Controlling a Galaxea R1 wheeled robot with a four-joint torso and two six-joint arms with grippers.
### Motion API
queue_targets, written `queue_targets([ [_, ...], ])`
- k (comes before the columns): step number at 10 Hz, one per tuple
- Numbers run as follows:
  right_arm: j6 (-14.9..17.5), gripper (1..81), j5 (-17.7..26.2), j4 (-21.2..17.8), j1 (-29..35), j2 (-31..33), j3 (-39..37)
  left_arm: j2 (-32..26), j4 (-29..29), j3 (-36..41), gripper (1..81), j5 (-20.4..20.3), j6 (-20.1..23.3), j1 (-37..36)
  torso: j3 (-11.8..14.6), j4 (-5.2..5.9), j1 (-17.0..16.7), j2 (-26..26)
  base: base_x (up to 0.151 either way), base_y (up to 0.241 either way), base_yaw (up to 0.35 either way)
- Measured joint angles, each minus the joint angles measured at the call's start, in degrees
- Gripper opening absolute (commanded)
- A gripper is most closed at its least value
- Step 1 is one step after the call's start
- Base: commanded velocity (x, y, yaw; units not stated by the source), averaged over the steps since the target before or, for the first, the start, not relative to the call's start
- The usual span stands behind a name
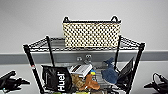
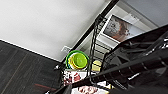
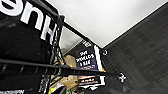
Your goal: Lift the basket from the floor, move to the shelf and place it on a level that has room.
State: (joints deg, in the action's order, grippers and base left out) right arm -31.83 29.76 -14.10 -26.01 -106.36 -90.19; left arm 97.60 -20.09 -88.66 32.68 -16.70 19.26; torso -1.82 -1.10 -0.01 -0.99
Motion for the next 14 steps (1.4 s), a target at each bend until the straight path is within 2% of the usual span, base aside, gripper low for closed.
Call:
queue_targets([
  [4,3.0,81.1,-4.1,0.0,-10.4,-7.0,-5.8,3.5,0.0,0.1,81.1,-6.0,1.7,10.8,0.0,0.00,0.0,0.0,0.000,0.000,0.000],
  [8,5.7,81.1,-8.0,-0.1,-17.8,-9.5,-7.7,6.3,0.0,-0.4,81.1,-11.4,3.6,18.6,0.0,0.00,0.0,0.0,0.000,0.000,0.000],
  [14,10.3,81.1,-13.8,-0.2,-28.8,-19.7,-15.5,16.0,0.1,-1.5,81.1,-20.4,6.4,32.7,0.0,0.00,0.0,0.0,0.000,0.000,0.000],
])
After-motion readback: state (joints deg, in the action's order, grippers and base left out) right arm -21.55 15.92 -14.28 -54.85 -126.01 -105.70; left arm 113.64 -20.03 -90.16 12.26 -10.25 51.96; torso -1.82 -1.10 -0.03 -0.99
